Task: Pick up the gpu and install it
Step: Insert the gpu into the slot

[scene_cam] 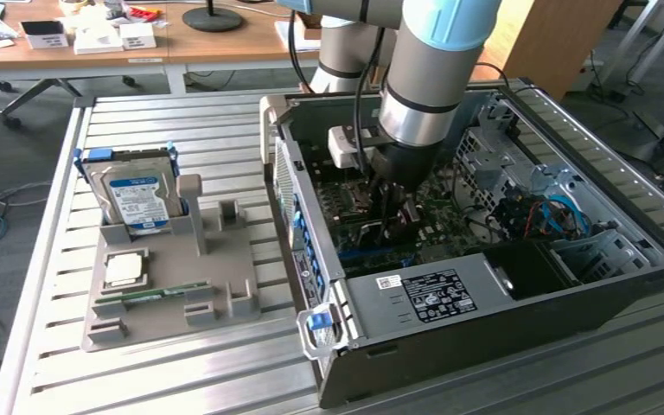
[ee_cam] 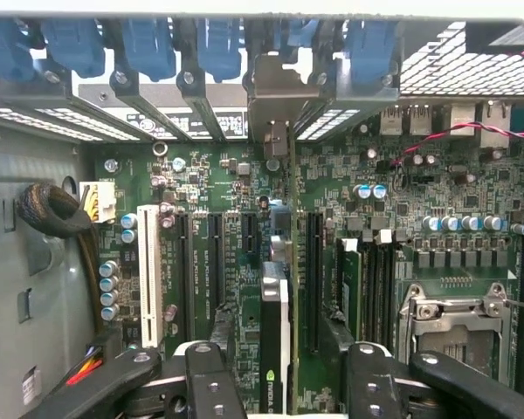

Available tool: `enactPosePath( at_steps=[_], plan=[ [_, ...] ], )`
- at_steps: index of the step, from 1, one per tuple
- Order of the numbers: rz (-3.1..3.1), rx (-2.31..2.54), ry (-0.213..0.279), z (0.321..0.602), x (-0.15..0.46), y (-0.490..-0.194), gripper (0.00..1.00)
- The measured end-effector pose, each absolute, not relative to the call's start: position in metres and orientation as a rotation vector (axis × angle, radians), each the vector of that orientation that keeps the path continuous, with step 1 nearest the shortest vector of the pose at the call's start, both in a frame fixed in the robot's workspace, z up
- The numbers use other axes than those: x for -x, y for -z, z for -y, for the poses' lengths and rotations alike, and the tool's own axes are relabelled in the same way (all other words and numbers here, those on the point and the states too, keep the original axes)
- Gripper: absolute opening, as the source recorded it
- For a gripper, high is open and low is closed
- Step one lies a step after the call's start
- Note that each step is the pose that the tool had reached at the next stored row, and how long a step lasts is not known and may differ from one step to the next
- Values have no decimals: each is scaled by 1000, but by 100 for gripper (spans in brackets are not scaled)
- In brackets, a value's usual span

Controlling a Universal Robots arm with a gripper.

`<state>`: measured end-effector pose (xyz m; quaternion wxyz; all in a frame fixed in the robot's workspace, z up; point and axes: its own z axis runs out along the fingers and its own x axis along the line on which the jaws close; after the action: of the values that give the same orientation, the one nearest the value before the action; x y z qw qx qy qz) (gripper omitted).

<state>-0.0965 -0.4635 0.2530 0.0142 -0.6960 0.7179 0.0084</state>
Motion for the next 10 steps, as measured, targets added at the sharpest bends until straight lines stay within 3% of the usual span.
enactPosePath(
  at_steps=[7,10],
  plan=[
    [-2235,2167,-26,464,97,-253,52],
    [-2235,2167,-26,464,97,-253,44]
  ],
)
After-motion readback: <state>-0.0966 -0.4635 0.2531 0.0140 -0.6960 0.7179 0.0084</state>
